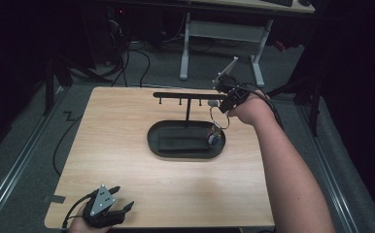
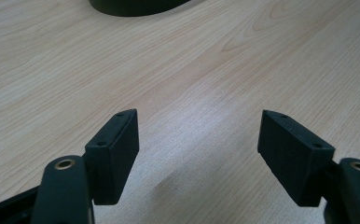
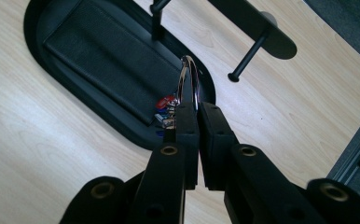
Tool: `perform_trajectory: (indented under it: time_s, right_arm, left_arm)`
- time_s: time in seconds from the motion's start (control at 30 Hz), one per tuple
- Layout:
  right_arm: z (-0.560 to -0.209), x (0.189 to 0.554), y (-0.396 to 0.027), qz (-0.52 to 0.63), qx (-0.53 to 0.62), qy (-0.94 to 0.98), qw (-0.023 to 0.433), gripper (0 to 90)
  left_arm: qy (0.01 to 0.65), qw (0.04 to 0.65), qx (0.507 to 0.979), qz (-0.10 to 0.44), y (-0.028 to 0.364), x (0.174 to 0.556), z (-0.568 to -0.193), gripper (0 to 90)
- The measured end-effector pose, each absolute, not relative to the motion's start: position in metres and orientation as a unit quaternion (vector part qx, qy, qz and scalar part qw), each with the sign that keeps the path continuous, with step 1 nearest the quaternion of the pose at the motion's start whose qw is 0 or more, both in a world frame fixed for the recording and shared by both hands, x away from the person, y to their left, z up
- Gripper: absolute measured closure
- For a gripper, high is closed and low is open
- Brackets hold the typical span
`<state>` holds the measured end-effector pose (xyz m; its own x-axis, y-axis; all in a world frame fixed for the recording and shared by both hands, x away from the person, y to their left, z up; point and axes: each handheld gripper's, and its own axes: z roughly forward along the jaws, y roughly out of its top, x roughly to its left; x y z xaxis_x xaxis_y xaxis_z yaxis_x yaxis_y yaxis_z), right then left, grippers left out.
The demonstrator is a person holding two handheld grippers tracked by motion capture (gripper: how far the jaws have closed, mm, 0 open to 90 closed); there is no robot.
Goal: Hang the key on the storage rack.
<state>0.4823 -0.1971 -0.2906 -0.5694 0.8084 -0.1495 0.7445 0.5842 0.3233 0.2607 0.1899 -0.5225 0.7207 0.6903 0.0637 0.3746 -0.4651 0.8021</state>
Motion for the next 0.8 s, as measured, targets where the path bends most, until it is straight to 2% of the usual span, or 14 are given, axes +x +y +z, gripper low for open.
perform_trajectory:
  time_s: [0.8]
  right_arm:
    - [-0.303, 0.523, -0.213, 0.113, 0.483, 0.856, 0.141, 87.9]
  left_arm:
    - [0.318, 0.402, 0.838, 0.187, 0.190, 0.262, -0.528, 30.0]
